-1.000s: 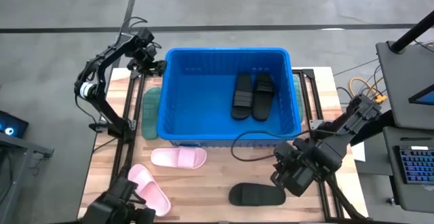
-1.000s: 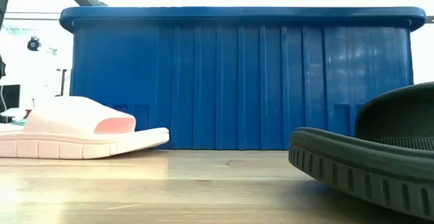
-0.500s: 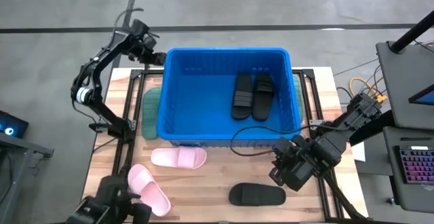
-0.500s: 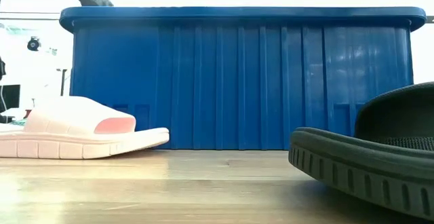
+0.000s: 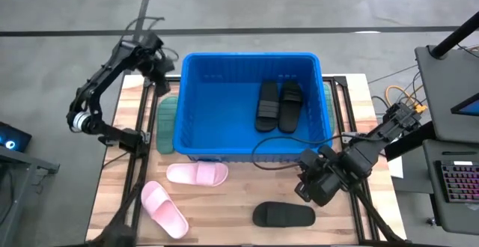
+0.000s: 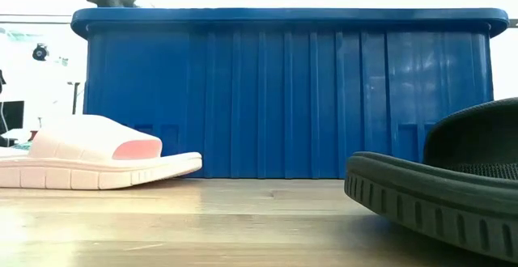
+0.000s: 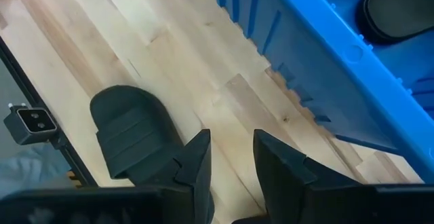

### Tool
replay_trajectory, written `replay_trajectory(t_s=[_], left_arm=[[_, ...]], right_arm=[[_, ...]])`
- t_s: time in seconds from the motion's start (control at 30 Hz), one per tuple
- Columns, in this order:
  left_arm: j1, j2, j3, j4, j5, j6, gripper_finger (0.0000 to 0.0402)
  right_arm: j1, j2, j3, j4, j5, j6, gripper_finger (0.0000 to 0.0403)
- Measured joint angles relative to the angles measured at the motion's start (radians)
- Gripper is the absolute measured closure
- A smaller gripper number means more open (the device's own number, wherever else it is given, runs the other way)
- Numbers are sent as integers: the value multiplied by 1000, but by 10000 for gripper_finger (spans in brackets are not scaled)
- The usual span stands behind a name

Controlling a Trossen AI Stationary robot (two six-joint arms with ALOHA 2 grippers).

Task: Pick and place slides into bin
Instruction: Put the green left slipper into the blue bin

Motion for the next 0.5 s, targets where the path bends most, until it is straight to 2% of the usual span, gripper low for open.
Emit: replay_trajectory(t_s=[0.03, 0.23, 0.43, 0.5], left_arm=[[-4, -7, -17, -22, -41, 1, 199], [-15, -102, -142, 8, -34, -29, 210], [-5, -104, -269, 72, -20, -100, 219], [-6, -84, -297, 120, -15, -168, 219]], right_arm=[[-2, 0, 0, 0, -5, -3, 301], [-4, 0, 0, 4, -5, -19, 294], [-15, 0, 2, 13, -8, -47, 297], [-21, 0, 2, 24, -11, -52, 298]])
